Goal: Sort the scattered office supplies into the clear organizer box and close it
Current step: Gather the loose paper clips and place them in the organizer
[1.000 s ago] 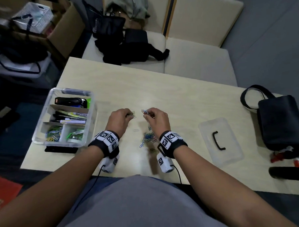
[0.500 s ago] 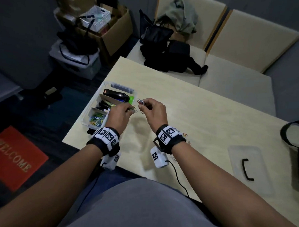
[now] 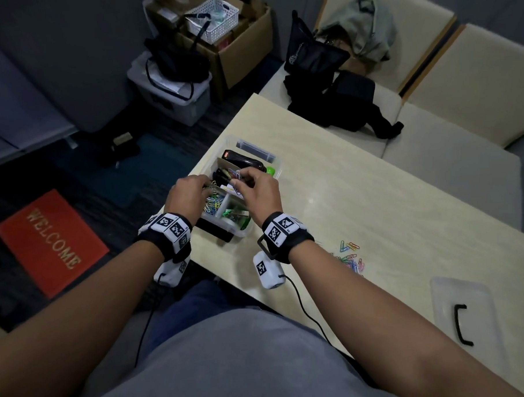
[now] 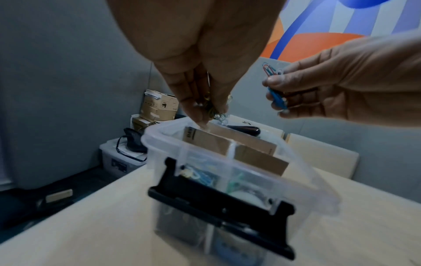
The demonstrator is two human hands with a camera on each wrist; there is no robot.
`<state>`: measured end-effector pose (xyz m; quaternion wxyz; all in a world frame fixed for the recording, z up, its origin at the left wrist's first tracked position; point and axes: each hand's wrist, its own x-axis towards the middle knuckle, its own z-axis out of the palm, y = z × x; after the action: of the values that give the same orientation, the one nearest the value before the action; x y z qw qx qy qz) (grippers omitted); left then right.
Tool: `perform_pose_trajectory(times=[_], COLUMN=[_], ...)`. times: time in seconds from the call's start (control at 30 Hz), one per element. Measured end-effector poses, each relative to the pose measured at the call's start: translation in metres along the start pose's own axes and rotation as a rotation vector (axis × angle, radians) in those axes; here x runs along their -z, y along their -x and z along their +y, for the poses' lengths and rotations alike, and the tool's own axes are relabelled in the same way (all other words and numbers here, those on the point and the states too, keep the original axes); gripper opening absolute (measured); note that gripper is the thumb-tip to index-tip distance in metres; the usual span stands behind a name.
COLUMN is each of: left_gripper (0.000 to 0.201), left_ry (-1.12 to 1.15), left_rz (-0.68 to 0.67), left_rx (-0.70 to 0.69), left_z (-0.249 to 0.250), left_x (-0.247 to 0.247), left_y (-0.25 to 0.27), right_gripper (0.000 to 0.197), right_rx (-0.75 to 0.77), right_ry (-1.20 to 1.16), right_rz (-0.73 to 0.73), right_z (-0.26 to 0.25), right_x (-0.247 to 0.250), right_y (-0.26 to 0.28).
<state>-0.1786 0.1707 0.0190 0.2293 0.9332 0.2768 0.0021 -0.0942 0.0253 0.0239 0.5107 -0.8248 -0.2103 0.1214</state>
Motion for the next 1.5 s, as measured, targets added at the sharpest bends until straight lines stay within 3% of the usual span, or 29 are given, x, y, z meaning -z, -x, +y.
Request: perform_pose_trajectory(times=[0.27, 0.37, 0.57, 0.8, 1.0, 1.3, 1.4, 1.5], left_gripper=[0.012, 0.029, 0.029, 0.026, 0.025, 0.025, 0.025, 0.024], left_ry=[-0.265, -0.261, -0.186, 0.111, 0.183, 0.235, 0.217, 0.201], left_rz=[-0.065, -0.025, 0.08, 0.033, 0.025, 0.004, 0.014, 0.04], left_rx=[-0.134, -0.199, -0.1, 0.055, 0.062, 0.128, 0.126, 0.117], left_z=[-0.006, -0.01, -0.019, -0.037, -0.044, -0.047, -0.046, -0.044], left_x=[-0.008, -0.013, -0.01, -0.008, -0.005, -0.008, -0.009, -0.011], left_y=[-0.009, -0.013, -0.018, -0.024, -0.025, -0.028, -0.026, -0.024], right_gripper=[0.009, 0.008, 0.008, 0.007, 0.008, 0.015, 0.019, 0.024], right_rx=[-0.03, -0.037, -0.073, -0.117, -0.084, 0.187, 0.158, 0.099], right_ry=[-0.003, 0.007, -0.03, -0.054, 0.133, 0.835, 0.823, 0.662], right_rz=[-0.002, -0.007, -0.01, -0.07, -0.187, -0.531, -0.586, -0.594], right_z=[-0.001, -0.001, -0.002, -0.007, 0.0, -0.006, -0.008, -0.007], right_x=[-0.013, -0.019, -0.03, -0.056, -0.073, -0.074, -0.074, -0.072], right_y=[-0.006, -0.008, -0.015, -0.016, -0.011, -0.007, -0.008, -0.013])
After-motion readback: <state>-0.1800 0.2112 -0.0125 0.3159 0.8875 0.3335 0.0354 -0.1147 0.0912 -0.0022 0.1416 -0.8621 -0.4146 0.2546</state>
